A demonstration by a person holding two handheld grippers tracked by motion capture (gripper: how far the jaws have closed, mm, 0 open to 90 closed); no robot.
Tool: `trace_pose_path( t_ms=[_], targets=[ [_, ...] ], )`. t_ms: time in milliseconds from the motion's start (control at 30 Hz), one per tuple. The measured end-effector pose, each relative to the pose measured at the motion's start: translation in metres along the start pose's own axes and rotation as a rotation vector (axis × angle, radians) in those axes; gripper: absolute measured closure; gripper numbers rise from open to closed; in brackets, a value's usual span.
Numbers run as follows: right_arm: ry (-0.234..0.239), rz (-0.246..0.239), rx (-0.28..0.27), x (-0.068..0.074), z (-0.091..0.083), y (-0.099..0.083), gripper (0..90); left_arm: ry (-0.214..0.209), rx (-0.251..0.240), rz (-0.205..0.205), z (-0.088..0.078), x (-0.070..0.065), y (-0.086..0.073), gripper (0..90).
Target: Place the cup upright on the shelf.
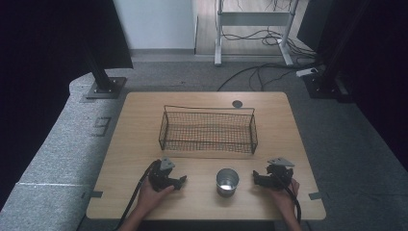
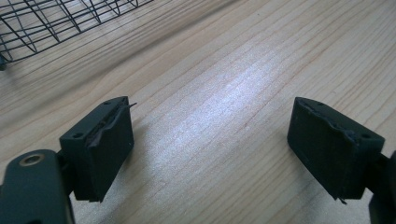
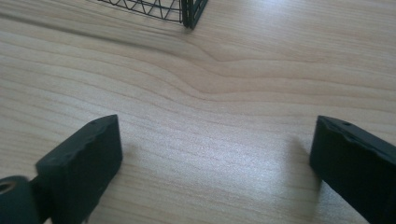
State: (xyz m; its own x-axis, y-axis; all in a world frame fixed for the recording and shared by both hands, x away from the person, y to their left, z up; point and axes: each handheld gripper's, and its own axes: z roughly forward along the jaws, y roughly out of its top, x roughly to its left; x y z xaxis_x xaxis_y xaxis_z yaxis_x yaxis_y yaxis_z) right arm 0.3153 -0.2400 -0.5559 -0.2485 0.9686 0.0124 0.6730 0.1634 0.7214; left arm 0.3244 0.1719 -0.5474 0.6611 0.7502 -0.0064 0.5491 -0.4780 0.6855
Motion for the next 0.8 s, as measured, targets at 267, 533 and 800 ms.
trace_pose_path(
  t_ms=[267, 533, 800],
  targets=[
    [0.010, -0.010, -0.016, -0.001, -0.005, -0.003, 11.9, 0.000, 0.000, 0.001, 0.000, 0.000, 0.000, 14.2],
    [0.053, 0.009, -0.100, 0.002, -0.019, -0.002, 14.6, -0.001, 0.000, 0.001, 0.000, 0.000, 0.000, 14.2],
    [0.118, -0.013, -0.168, 0.012, -0.041, 0.001, 15.2, 0.000, 0.000, 0.001, 0.000, 0.000, 0.000, 14.3]
  ],
)
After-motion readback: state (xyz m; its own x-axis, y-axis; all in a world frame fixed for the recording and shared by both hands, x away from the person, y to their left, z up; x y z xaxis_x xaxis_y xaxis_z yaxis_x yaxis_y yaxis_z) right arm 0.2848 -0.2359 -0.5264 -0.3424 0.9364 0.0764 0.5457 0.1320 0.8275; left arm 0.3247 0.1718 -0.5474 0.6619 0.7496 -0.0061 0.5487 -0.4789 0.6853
